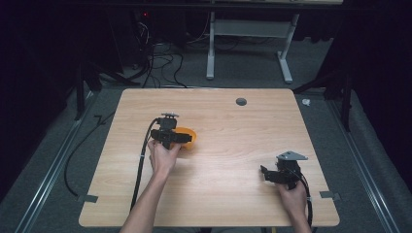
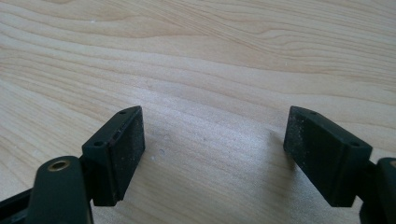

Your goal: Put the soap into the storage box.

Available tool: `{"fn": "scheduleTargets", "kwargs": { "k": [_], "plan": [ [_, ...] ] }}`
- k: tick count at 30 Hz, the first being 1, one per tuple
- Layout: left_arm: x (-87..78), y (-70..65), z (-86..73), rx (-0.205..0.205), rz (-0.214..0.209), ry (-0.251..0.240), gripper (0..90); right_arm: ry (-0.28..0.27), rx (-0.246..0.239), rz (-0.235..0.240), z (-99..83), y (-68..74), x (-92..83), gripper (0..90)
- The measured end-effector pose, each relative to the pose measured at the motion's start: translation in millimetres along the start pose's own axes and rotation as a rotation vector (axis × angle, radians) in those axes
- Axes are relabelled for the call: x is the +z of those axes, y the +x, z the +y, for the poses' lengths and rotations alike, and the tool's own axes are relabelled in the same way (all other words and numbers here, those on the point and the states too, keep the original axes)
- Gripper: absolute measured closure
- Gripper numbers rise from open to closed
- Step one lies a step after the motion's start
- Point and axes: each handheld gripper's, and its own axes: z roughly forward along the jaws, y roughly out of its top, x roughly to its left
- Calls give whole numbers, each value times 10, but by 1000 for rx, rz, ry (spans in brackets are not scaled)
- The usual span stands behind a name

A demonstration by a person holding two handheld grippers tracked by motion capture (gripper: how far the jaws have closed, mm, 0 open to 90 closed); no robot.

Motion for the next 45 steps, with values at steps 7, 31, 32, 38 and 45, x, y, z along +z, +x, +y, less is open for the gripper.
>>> {"fn": "scheduleTargets", "kwargs": {
  "k": [7, 31, 32, 38, 45],
  "plan": [
    [-162, 65, -25, 2, -10, -53, 108, 0, 1, 0, 0, 1, 0, 212],
    [-560, 318, -261, 11, -43, -124, 148, 0, -2, -1, 0, 2, 1, 212],
    [-583, 325, -274, 13, -41, -129, 149, 0, -1, -1, 0, 2, 1, 212],
    [-622, 349, -305, 25, -31, -134, 151, 0, -1, -1, 0, 2, 1, 212],
    [-703, 417, -384, 17, -47, -154, 152, 0, -2, -1, 0, 2, 1, 212]
  ]
}}
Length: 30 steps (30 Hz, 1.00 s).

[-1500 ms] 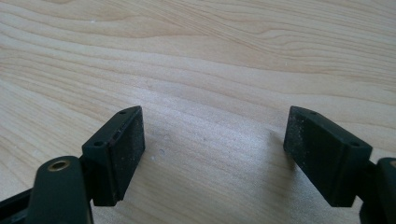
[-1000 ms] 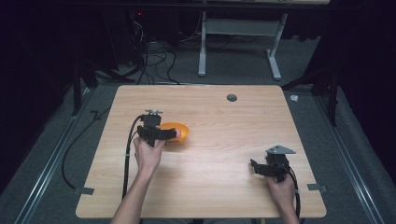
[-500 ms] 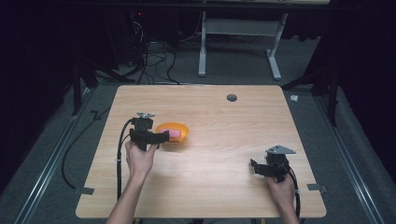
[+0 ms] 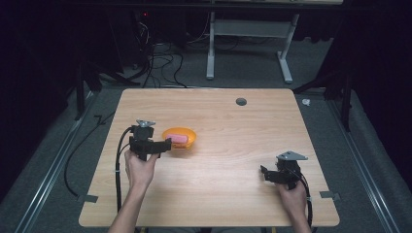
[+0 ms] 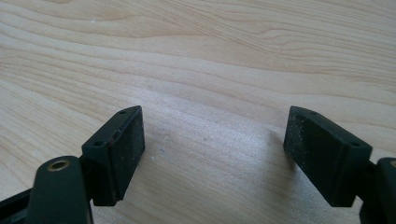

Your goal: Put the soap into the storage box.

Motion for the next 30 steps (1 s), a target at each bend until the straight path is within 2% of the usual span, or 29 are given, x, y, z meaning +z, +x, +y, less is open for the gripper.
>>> {"fn": "scheduleTargets", "kwargs": {
  "k": [30],
  "plan": [
    [-282, 166, -262, -19, -32, -41, 153, 1, 1, 0, 0, 1, 0, 212]
  ]
}}
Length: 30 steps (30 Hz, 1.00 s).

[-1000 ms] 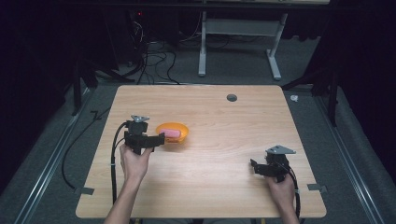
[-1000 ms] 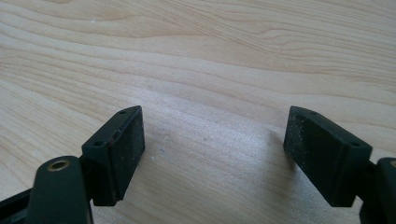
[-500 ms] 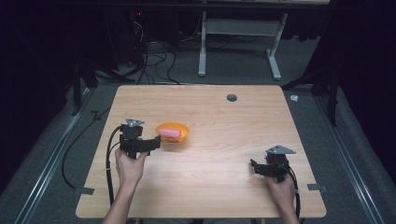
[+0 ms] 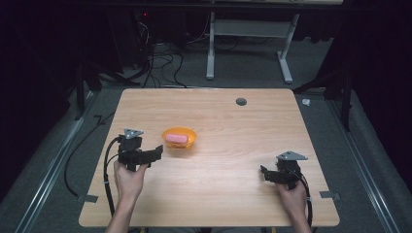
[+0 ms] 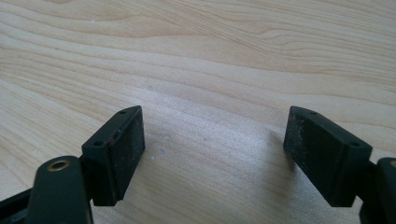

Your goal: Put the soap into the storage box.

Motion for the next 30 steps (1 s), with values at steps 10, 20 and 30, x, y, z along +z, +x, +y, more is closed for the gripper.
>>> {"fn": "scheduleTargets", "kwargs": {
  "k": [10, 20, 30],
  "plan": [
    [-29, 57, -99, -11, -15, -4, 157, 0, 0, 0, 0, 0, 0, 212],
    [-42, 120, -204, -20, -30, -2, 159, 0, 0, 0, 0, 0, 0, 212],
    [-17, 172, -325, -26, -34, 11, 166, 0, 0, -1, 0, -1, 0, 213]
  ]
}}
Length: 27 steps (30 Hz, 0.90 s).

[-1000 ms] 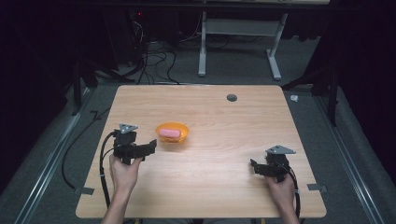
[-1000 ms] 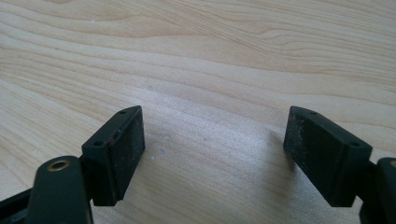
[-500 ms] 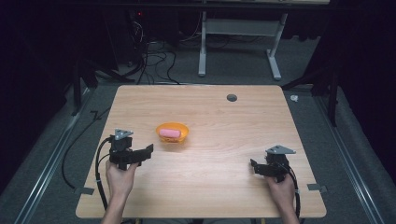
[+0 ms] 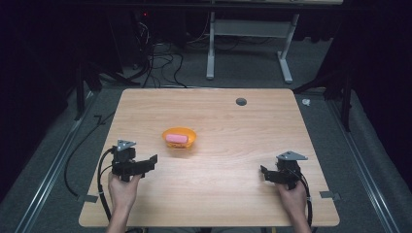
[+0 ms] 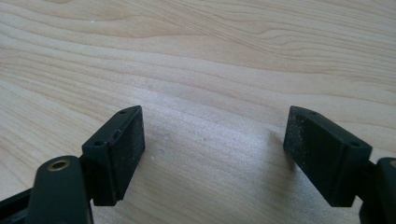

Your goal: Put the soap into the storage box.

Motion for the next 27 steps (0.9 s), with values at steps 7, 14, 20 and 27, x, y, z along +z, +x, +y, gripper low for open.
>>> {"fn": "scheduleTargets", "kwargs": {
  "k": [7, 14, 20, 27],
  "plan": [
    [15, 40, -68, -1, -14, 0, 167, 0, 0, 0, 0, 0, 0, 213],
    [47, 93, -143, -16, -12, 1, 165, 0, 0, -1, 0, 0, 0, 213],
    [86, 124, -196, -20, -20, 10, 165, 0, 0, -1, 0, 0, 0, 213],
    [159, 160, -262, -20, -8, 19, 166, 0, 1, -1, 0, 0, 0, 213]
  ]
}}
